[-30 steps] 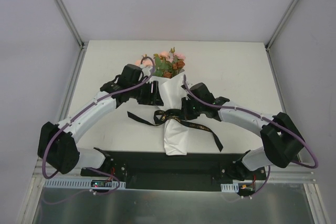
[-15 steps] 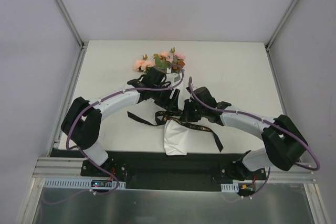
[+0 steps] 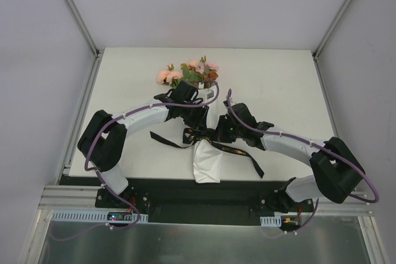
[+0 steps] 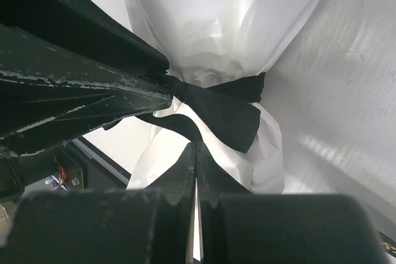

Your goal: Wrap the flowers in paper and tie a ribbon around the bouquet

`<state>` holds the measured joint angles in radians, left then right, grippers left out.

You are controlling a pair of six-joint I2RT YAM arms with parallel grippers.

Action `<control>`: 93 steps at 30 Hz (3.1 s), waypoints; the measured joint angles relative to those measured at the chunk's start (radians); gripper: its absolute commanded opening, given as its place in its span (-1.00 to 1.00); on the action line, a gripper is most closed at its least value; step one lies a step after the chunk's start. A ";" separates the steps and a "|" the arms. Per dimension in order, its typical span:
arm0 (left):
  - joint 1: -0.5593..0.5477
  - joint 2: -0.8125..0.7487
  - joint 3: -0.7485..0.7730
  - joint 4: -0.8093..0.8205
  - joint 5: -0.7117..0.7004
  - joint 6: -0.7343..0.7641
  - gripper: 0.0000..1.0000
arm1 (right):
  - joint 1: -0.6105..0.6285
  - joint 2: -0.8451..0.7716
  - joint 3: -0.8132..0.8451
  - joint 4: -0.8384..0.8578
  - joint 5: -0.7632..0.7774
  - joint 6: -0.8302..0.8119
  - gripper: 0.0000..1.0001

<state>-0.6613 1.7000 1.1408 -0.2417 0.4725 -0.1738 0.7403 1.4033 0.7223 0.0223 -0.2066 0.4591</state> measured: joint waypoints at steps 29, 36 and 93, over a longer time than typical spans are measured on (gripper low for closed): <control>0.000 -0.143 -0.138 0.077 0.055 -0.082 -1.00 | 0.000 0.047 -0.210 0.494 0.121 0.473 -0.99; -0.001 -0.149 -0.195 0.101 0.076 -0.117 -1.00 | 0.000 0.148 -0.247 0.694 0.126 0.560 -0.99; -0.014 -0.158 -0.306 0.215 0.087 -0.190 -0.97 | 0.035 -0.200 -0.299 0.313 0.116 0.459 0.13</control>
<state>-0.6750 1.5417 0.8345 -0.0269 0.5594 -0.3634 0.7757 1.2037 0.4236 0.3355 -0.0902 0.9180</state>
